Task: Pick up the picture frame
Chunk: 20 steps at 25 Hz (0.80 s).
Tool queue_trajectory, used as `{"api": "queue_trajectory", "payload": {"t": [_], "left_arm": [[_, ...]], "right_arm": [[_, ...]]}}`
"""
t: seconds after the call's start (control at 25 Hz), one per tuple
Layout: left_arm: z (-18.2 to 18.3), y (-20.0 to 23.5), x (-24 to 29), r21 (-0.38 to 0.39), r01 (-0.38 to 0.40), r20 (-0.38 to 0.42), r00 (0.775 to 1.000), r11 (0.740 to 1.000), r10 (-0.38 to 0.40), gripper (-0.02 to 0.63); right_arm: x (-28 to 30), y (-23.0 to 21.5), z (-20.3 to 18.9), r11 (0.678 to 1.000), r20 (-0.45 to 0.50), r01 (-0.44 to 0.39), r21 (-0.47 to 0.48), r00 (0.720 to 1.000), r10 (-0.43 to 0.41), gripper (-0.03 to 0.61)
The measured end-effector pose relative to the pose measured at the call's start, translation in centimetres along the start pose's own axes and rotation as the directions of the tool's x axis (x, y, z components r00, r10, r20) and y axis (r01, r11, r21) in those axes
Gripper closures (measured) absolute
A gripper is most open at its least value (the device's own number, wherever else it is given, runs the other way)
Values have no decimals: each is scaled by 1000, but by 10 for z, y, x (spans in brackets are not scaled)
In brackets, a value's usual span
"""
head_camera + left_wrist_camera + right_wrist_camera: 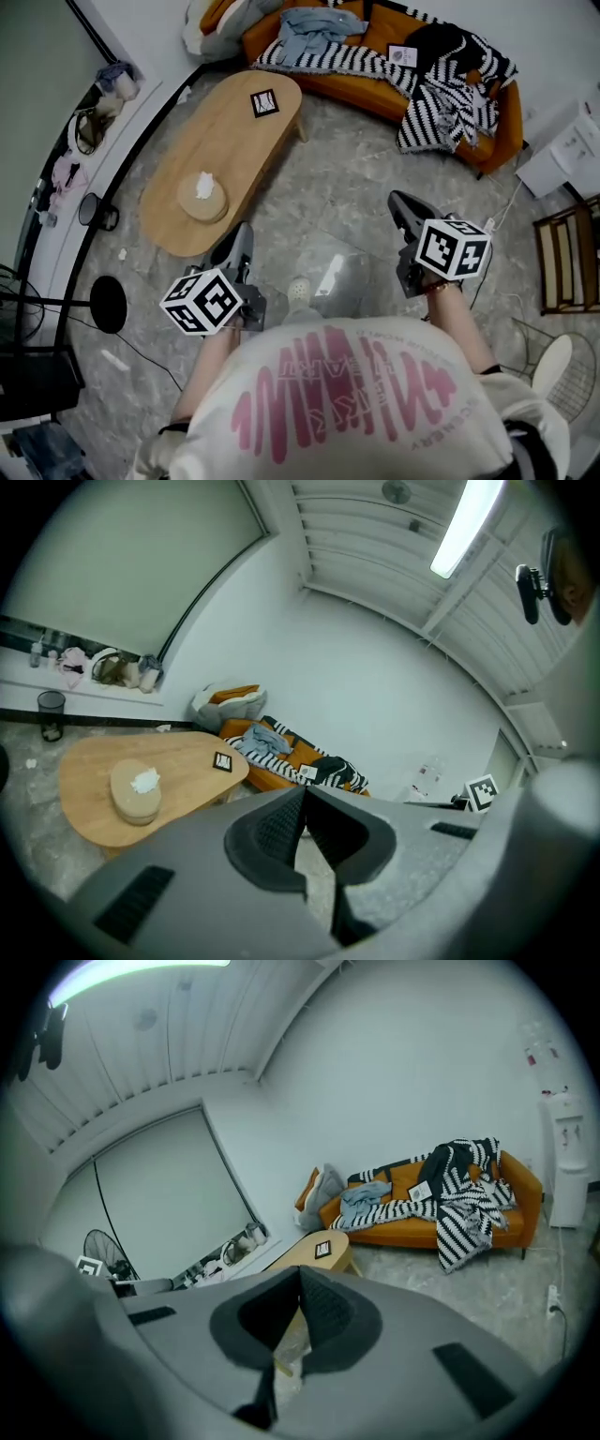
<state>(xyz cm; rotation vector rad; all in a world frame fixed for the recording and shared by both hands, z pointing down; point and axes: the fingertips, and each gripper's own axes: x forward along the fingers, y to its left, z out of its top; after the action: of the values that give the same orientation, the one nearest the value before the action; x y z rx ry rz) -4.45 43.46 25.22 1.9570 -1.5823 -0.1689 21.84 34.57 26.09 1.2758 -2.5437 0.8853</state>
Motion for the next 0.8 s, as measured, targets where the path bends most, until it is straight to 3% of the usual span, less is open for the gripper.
{"api": "queue_trajectory", "payload": {"t": [0.36, 0.56, 0.8], "left_arm": [[108, 30, 40, 71, 99, 93, 990, 993, -105, 611], [131, 42, 58, 72, 147, 99, 983, 986, -154, 611], [143, 66, 68, 59, 155, 97, 982, 986, -160, 611]], "right_arm": [[49, 45, 77, 997, 124, 36, -72, 992, -27, 574], [68, 55, 82, 989, 125, 85, -118, 990, -70, 574], [92, 65, 85, 987, 122, 99, -127, 989, -83, 574]]}}
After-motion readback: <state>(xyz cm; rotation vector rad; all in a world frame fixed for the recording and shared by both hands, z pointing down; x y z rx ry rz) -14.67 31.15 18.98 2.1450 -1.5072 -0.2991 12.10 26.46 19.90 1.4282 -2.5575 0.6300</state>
